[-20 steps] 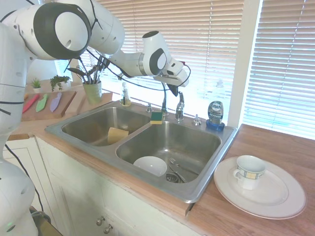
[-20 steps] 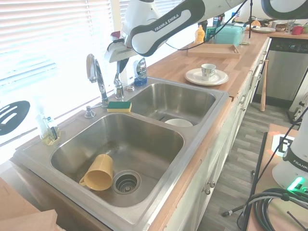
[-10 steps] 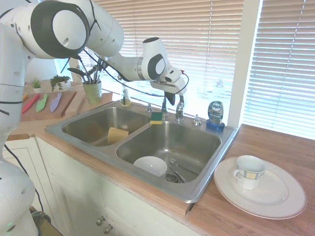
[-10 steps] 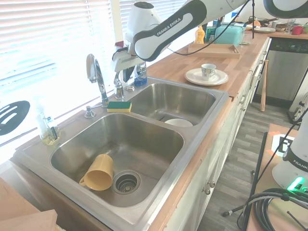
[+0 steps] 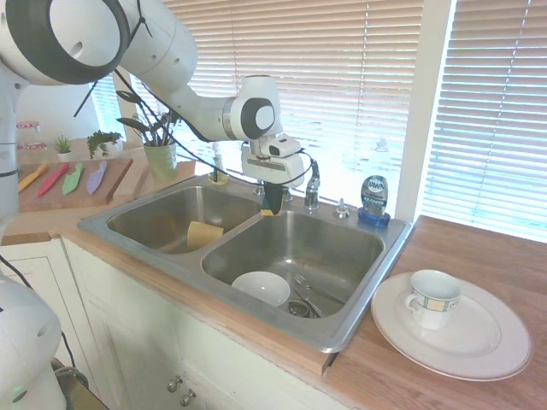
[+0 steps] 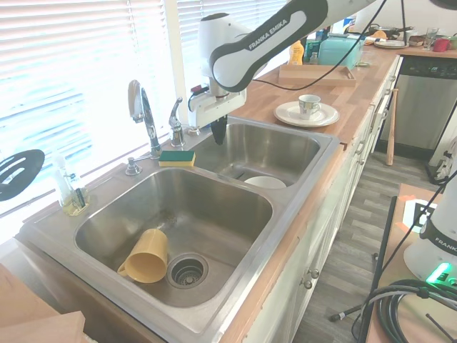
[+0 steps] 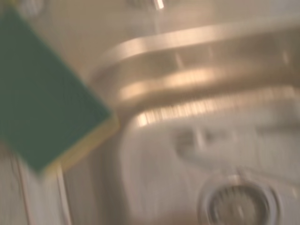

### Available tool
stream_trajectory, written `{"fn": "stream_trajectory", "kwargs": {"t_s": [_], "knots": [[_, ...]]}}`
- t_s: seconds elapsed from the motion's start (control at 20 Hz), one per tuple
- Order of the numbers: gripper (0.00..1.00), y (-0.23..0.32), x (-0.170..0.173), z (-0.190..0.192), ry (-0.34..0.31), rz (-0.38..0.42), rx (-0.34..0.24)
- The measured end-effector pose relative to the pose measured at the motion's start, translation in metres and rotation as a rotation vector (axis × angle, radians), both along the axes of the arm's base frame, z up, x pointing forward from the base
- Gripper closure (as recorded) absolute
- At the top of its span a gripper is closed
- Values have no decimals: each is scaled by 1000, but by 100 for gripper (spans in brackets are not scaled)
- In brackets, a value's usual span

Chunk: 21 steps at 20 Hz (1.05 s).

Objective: Turn on the faucet

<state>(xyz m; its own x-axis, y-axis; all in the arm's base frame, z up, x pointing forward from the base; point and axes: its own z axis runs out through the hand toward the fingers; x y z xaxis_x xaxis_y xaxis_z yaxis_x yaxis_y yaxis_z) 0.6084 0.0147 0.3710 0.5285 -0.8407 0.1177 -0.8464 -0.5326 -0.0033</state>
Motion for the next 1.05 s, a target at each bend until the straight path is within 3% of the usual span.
{"fn": "stream_trajectory", "kwargs": {"t_s": [0.25,0.3,0.65,1.05], "knots": [[100,8,-67,14,31,-8,15],[0,10,-82,14,35,-13,17],[0,15,-170,5,47,-52,23],[0,13,-197,11,26,-63,22]]}}
